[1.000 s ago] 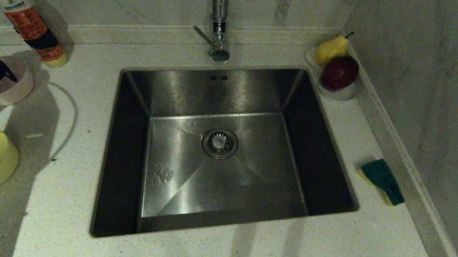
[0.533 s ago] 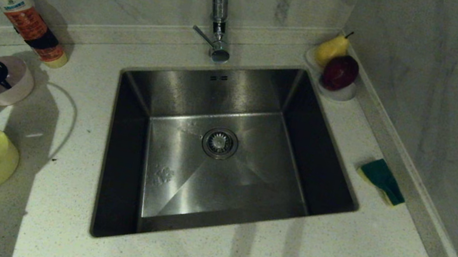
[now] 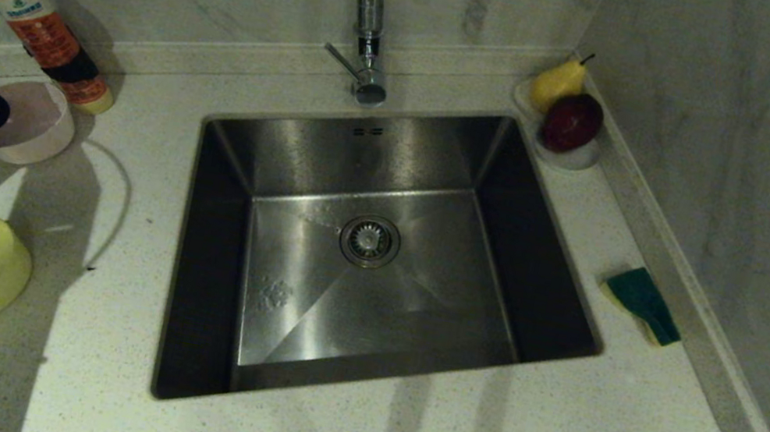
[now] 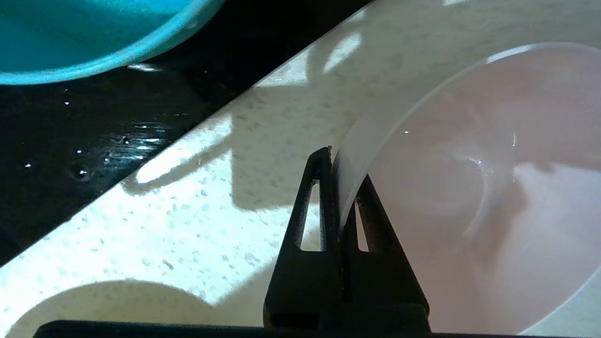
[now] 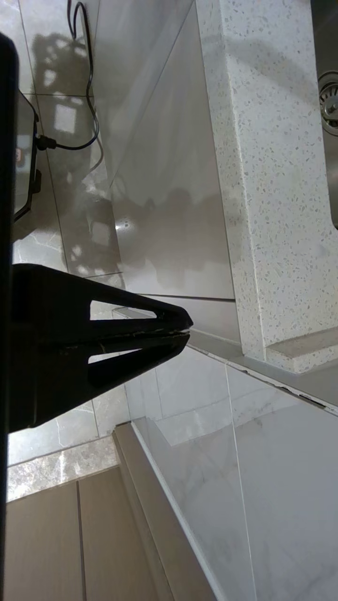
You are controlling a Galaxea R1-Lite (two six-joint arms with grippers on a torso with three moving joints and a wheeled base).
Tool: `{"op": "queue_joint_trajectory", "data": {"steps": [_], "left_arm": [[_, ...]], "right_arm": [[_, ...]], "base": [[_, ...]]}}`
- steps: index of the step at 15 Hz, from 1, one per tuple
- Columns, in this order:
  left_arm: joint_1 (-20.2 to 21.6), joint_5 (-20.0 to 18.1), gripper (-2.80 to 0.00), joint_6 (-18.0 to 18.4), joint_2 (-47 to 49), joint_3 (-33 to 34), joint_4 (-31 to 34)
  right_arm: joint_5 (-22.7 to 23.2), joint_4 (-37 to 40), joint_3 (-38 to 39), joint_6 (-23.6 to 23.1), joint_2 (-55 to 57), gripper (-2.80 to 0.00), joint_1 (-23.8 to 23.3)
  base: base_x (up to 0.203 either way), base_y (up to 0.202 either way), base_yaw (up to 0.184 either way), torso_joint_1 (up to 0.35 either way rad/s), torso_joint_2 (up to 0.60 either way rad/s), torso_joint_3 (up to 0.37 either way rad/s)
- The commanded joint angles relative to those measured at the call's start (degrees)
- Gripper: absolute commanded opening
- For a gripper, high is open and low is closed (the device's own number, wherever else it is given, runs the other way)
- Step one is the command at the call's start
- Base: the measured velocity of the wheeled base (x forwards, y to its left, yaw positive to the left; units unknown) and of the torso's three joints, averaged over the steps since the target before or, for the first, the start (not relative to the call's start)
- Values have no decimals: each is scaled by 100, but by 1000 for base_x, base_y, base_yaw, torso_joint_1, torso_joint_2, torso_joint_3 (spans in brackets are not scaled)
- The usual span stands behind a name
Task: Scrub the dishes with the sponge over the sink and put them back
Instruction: Place the bowl on the bowl
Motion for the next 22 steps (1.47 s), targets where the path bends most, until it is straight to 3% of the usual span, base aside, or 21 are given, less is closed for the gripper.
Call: {"op": "queue_joint_trajectory", "data": {"steps": [1, 10, 11, 14, 16, 19, 22], "left_arm": [[5, 130, -280, -12, -149, -7, -131], [6, 303, -280, 300, -1117, 4, 77], [6, 390, -280, 498, -1137, 33, 207], [18, 1331, -280, 854, -1002, 96, 215], [24, 1213, -280, 871, -1298, 167, 339], [23, 543, -280, 1005, -1836, 342, 890], [43, 489, -280, 1465, -2033, 833, 1150]], "right_arm": [[2, -4, 1, -5, -1, -280, 4], [2, -4, 1, -5, -1, -280, 3], [2, -4, 1, -5, -1, -280, 4], [2, -4, 1, -11, -1, -280, 4], [2, -4, 1, -5, -1, -280, -4], [2, -4, 1, -5, -1, -280, 4], [2, -4, 1, -5, -1, -280, -5]], "base": [[0, 0, 0, 0, 0, 0], [0, 0, 0, 0, 0, 0], [0, 0, 0, 0, 0, 0], [0, 0, 0, 0, 0, 0], [0, 0, 0, 0, 0, 0], [0, 0, 0, 0, 0, 0], [0, 0, 0, 0, 0, 0]]}}
